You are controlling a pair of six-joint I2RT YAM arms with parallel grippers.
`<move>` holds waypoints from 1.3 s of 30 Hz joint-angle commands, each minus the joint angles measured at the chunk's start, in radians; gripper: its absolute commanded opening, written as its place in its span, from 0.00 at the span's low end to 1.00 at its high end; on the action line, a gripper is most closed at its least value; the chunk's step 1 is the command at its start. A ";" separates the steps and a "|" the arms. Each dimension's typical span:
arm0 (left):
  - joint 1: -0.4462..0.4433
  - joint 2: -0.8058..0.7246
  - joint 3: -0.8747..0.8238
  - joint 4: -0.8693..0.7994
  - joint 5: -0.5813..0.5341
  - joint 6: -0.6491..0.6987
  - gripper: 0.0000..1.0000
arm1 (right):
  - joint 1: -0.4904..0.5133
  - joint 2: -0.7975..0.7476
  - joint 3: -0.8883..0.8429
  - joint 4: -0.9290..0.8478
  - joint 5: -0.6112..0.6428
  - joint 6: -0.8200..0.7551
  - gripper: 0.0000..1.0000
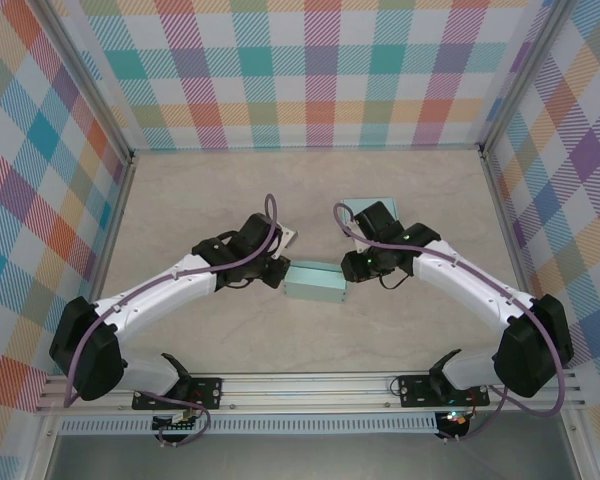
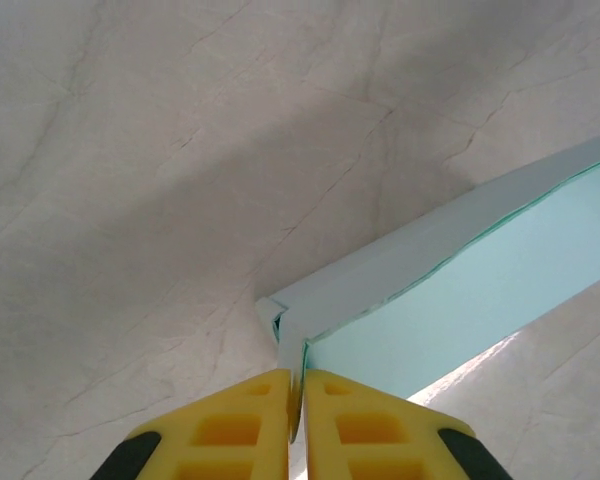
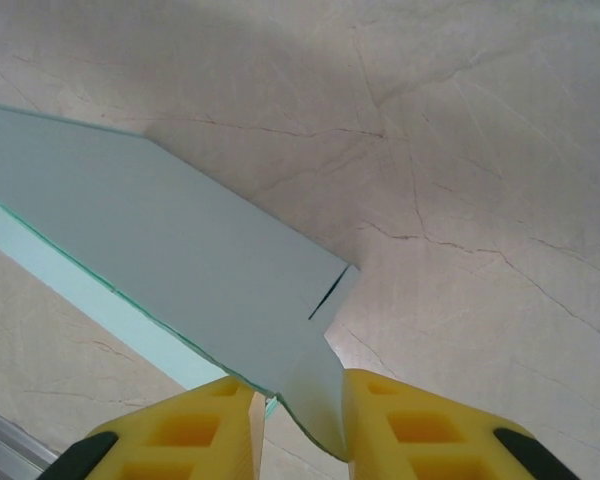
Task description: Fold the paper box
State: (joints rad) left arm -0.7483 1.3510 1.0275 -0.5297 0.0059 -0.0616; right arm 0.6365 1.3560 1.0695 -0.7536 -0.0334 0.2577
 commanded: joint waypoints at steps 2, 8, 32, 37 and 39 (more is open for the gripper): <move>-0.026 -0.043 -0.032 0.057 0.017 -0.142 0.11 | 0.009 0.010 0.029 -0.027 0.025 0.092 0.28; -0.047 -0.071 -0.075 0.102 -0.013 -0.212 0.09 | 0.018 0.008 0.025 -0.018 0.041 0.163 0.34; -0.091 -0.075 -0.107 0.151 -0.091 -0.260 0.04 | 0.048 -0.002 0.028 0.007 0.021 0.268 0.21; -0.105 -0.078 -0.139 0.218 -0.090 -0.311 0.00 | 0.048 -0.021 0.006 0.103 -0.038 0.335 0.18; -0.110 -0.083 -0.158 0.260 -0.085 -0.336 0.00 | 0.047 -0.026 0.001 0.124 -0.043 0.353 0.18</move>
State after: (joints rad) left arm -0.8307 1.2881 0.8951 -0.3698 -0.1085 -0.3485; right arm 0.6746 1.3529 1.0809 -0.7330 0.0063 0.5549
